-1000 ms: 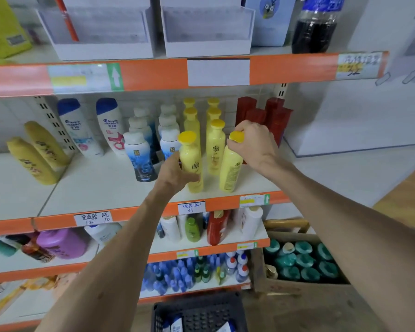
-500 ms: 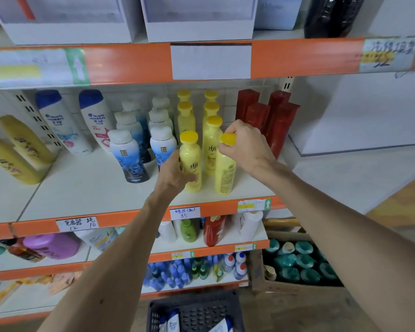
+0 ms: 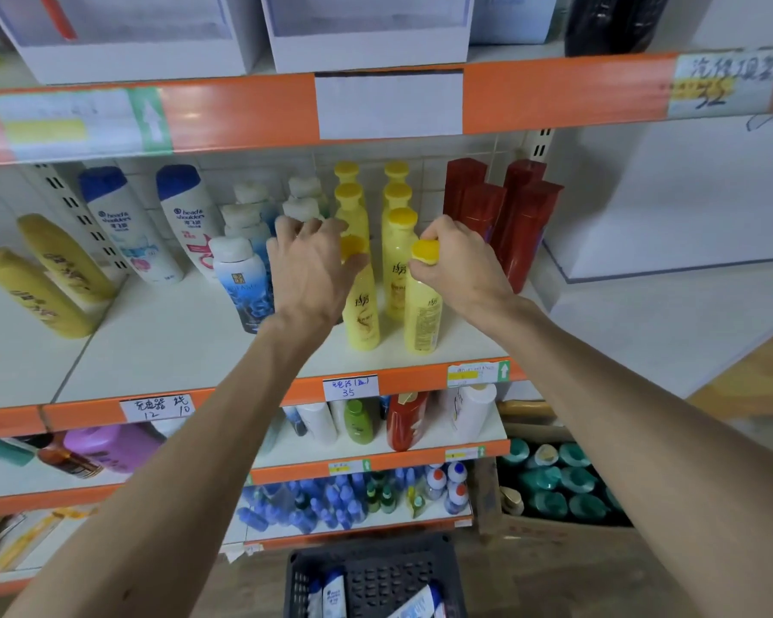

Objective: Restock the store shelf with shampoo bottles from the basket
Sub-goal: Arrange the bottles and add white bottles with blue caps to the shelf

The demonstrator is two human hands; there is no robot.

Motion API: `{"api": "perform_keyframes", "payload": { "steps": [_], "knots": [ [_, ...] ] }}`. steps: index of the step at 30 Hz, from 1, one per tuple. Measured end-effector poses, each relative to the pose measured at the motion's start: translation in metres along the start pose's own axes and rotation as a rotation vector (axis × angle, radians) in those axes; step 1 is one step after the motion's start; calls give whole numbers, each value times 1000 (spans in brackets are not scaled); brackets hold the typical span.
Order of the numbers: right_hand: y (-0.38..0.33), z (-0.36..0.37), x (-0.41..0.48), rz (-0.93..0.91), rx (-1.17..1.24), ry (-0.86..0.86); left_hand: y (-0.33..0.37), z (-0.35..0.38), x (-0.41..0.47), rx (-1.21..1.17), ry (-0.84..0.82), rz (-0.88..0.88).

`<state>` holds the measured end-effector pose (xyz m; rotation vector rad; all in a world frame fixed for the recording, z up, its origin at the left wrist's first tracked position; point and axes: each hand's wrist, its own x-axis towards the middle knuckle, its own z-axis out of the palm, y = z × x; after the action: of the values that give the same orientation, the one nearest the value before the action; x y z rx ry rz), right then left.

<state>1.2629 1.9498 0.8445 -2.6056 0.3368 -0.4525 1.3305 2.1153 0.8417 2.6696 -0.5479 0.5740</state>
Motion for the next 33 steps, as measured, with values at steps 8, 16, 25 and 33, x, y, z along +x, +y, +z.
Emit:
{"api": "perform_keyframes", "payload": {
  "steps": [8, 16, 25, 33],
  "knots": [
    [1, 5, -1, -1, 14, 36, 6, -4, 20, 147, -202, 79],
    [6, 11, 4, -17, 44, 58, 3, 8, 54, 81, -274, 95],
    [8, 15, 9, -36, 55, 82, -3, 22, 70, 10, -252, 95],
    [8, 16, 9, -28, 50, 86, -7, 23, 73, 63, -281, 90]
  ]
}}
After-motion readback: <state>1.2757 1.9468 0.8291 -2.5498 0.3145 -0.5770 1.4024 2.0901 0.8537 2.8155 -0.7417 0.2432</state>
